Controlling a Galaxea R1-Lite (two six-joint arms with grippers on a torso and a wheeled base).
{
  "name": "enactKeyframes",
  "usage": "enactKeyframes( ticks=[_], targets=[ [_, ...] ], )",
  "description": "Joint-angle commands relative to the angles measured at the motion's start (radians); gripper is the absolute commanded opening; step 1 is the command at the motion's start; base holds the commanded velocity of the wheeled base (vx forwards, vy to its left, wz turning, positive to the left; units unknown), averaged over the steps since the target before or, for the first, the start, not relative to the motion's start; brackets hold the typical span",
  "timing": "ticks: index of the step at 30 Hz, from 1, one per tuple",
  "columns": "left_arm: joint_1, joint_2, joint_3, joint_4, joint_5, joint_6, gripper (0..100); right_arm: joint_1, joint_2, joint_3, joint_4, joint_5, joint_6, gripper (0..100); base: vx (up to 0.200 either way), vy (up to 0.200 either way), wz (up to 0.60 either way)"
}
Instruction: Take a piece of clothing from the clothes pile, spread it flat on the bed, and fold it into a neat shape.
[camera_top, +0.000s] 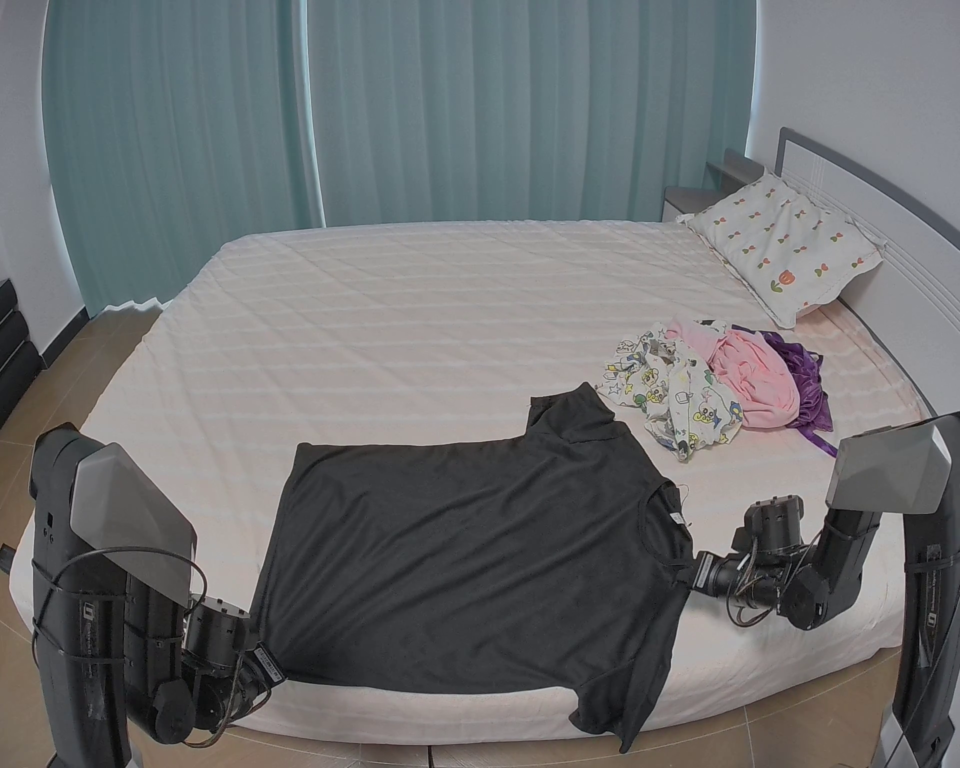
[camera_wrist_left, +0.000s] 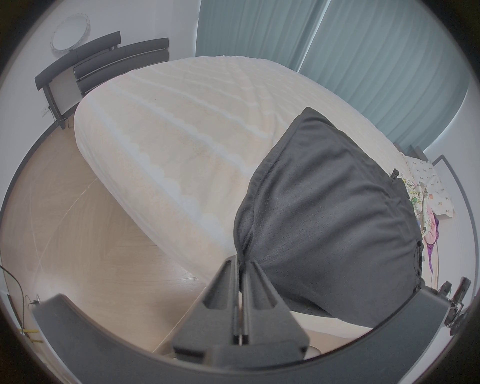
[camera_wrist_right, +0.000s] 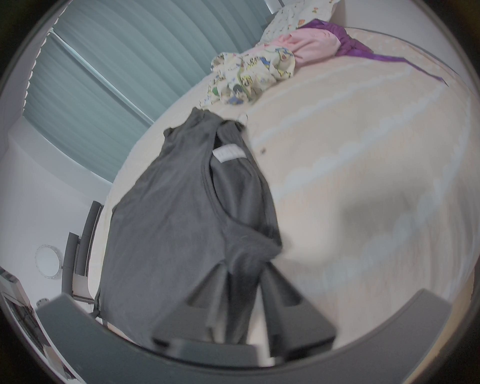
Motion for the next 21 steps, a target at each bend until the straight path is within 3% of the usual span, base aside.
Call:
enactKeyframes(
  ticks=[1,4,15,16,21],
  targets=[
    [0.0,0.019,0.013,-0.011,-0.004,-0.002,0,-0.029,-0.037,-0.043,0.014,-0.002,-0.006,0,0.0,0.0,0.0],
    [0.0,0.064,0.015,-0.063,-0.002,-0.002,0,-0.086,-0.054,-0.06,0.064,0.012,-0.064,0,0.0,0.0,0.0],
    [-0.001,0.123,0.015,-0.151,-0.004,-0.004,0,-0.158,-0.026,-0.098,0.071,0.082,-0.187,0,0.0,0.0,0.0],
    [-0.001,0.123,0.015,-0.151,-0.004,-0.004,0,-0.158,-0.022,-0.102,0.069,0.087,-0.193,100,0.0,0.0,0.0],
    [-0.006,0.123,0.01,-0.151,-0.007,-0.016,0,-0.157,-0.028,-0.086,0.06,0.11,-0.204,100,0.0,0.0,0.0]
  ],
)
